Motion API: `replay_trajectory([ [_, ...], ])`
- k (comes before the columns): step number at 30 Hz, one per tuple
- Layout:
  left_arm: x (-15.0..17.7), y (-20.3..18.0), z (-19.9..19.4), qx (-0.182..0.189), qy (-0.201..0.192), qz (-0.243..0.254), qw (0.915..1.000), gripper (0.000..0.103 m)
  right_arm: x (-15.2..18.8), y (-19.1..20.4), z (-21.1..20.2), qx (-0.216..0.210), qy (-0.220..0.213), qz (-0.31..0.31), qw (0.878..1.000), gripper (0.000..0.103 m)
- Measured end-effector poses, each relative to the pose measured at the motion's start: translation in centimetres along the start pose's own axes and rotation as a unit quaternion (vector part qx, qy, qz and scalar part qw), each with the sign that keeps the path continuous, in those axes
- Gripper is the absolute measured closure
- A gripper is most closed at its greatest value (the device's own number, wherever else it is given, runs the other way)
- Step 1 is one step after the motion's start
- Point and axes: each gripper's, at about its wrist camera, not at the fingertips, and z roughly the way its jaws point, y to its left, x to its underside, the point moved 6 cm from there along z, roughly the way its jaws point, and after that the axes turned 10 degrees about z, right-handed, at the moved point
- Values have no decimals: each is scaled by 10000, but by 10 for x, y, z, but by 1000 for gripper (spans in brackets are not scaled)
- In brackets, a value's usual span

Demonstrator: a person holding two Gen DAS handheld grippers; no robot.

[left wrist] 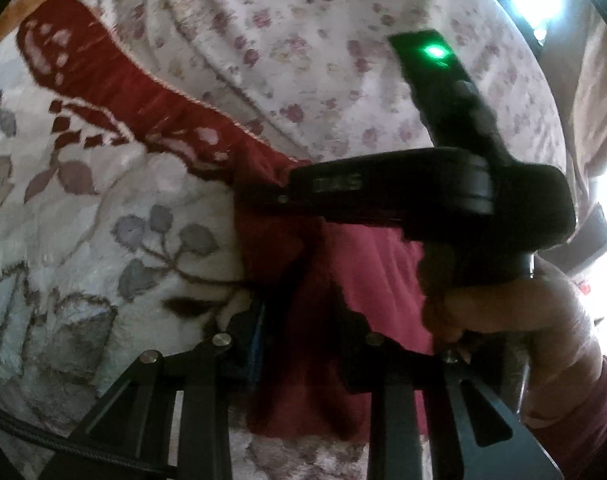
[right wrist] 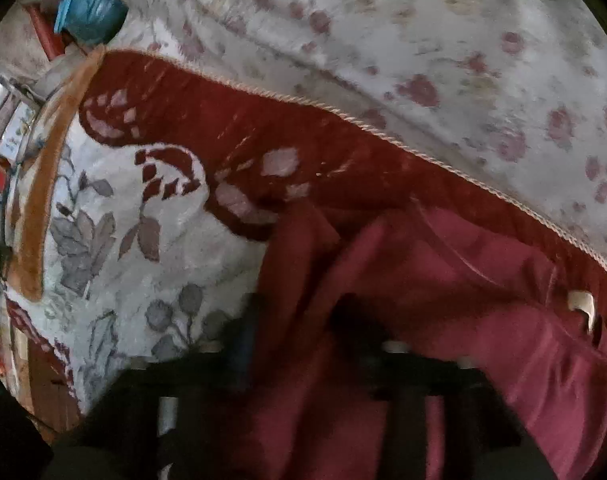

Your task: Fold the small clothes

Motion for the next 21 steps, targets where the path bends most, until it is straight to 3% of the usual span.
replay_trajectory([
  [3,-1,-11,-6,175,-71,58,9998,80,8,-12,-26,-375,-338,138,9986,86],
  [7,-4,-35,-21,466,-221,58,9987,85,18,-23,-72,-774,-775,306,9935,87],
  [10,-7,-66,-31,625,-308,330,9970,86,25,-38,-113,-1020,-1064,404,9883,87],
  [16,2,-153,-26,1107,-73,920,9896,90,48,-88,-184,-1090,-1519,547,9809,89],
  [21,18,-220,1,1201,208,1518,9809,92,74,-143,-216,-1134,-1769,868,9738,89],
])
